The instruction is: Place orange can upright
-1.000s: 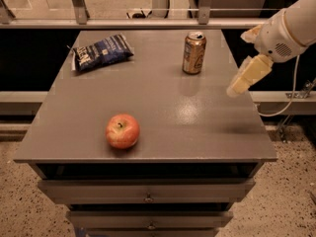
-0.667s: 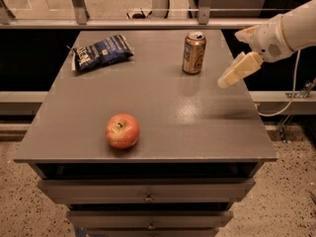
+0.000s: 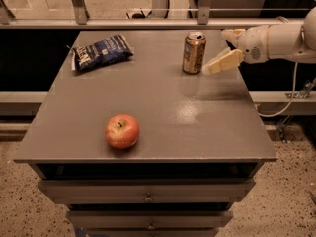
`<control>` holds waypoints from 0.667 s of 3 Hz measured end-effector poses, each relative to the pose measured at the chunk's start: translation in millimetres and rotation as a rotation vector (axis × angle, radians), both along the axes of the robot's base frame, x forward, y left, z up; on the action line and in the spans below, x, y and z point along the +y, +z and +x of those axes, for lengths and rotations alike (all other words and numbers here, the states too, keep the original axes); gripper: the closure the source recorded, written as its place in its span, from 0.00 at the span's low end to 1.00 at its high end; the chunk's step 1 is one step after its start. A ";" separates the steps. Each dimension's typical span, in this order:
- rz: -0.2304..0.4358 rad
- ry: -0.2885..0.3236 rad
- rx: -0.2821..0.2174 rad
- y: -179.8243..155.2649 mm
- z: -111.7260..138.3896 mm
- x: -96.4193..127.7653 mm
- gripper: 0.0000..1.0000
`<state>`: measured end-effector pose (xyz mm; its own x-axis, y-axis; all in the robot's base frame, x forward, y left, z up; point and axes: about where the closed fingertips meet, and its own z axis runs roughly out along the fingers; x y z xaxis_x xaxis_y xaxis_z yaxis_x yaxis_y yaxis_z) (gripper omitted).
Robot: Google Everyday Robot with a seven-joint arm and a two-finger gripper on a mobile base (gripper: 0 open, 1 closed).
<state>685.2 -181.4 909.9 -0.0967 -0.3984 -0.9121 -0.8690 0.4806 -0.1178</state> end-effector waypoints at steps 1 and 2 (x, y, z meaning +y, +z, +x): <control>0.102 0.018 -0.019 -6.7 21.8 18.4 0.00; 0.172 0.028 -0.026 -15.9 31.9 37.4 0.00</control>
Offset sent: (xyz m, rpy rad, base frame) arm 0.0417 0.0445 -0.0212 0.2226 -0.0371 0.0251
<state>717.0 -144.0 894.0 -0.0636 -0.2381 -0.9692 -0.8799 0.4716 -0.0581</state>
